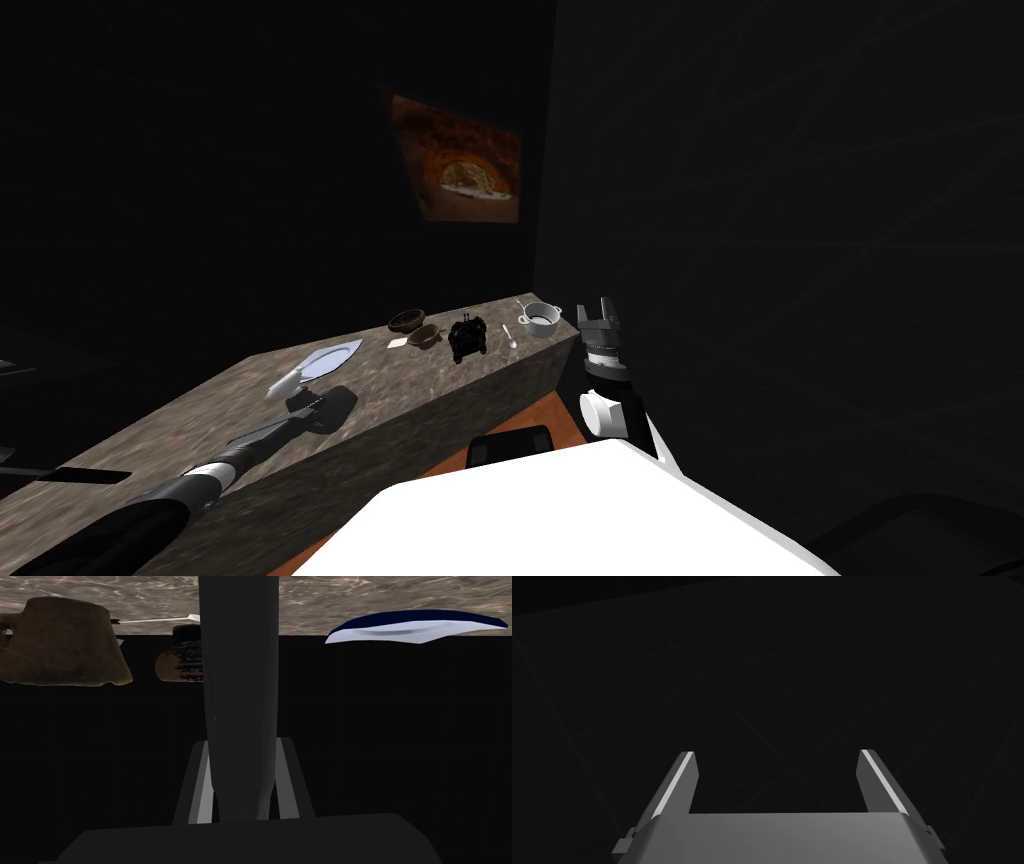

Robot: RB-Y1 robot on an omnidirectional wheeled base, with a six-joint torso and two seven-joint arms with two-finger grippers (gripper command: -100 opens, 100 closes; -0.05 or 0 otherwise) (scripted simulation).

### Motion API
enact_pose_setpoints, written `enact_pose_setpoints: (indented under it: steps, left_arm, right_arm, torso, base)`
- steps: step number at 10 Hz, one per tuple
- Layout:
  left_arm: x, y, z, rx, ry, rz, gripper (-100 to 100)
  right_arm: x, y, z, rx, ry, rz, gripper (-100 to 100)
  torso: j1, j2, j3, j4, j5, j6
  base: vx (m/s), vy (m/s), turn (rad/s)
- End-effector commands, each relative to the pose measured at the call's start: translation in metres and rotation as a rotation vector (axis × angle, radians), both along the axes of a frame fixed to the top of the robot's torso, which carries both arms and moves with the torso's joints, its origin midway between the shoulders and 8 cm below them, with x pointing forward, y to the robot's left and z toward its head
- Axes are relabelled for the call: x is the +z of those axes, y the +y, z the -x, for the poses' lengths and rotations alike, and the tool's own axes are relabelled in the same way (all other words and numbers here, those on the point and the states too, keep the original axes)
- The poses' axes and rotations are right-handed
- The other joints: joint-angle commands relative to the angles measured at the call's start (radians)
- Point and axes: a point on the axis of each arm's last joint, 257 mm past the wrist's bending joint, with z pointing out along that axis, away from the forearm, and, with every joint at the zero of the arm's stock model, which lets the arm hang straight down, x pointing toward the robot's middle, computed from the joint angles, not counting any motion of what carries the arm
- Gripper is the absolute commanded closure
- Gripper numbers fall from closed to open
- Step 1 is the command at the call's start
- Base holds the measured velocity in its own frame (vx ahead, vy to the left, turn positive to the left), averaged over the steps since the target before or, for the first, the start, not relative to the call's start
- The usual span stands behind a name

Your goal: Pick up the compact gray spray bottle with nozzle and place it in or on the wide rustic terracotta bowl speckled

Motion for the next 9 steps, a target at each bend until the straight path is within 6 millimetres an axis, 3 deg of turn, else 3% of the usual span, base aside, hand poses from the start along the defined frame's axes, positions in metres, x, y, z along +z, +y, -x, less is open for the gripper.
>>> enact_pose_setpoints:
  steps: [1, 2, 3, 5, 9]
  left_arm:
    - [0.0, 0.0, 0.0, 0.0, 0.0, 0.0, 100]
    - [0.0, 0.0, 0.0, 0.0, 0.0, 0.0, 0]
    - [-0.011, 0.003, 0.011, 0.015, 0.038, 0.023, 100]
    - [-0.029, 0.014, 0.033, 0.058, 0.101, 0.055, 100]
    - [-0.041, 0.027, 0.052, 0.102, 0.149, 0.076, 100]
  right_arm:
    - [0.0, 0.0, 0.0, 0.0, 0.0, 0.0, 0]
    - [0.0, 0.0, 0.0, 0.0, 0.0, 0.0, 0]
    - [0.0, 0.0, 0.0, 0.0, 0.0, 0.0, 0]
    - [0.0, 0.0, 0.0, 0.0, 0.0, 0.0, 0]
    - [0.0, 0.0, 0.0, 0.0, 0.0, 0.0, 0]
  torso:
    - [0.0, 0.0, 0.0, 0.0, 0.0, 0.0]
    - [0.0, 0.0, 0.0, 0.0, 0.0, 0.0]
    - [0.0, 0.0, 0.0, 0.0, 0.0, 0.0]
    - [0.001, 0.009, 0.003, -0.003, 0.01, -0.001]
    - [0.013, 0.016, 0.002, -0.011, 0.029, -0.015]
  base:
    - [0.0, 0.0, 0.0]
    - [0.0, 0.0, 0.0]
    - [-0.092, -0.019, -0.167]
    - [-0.149, 0.016, -0.159]
    - [-0.081, 0.004, -0.07]
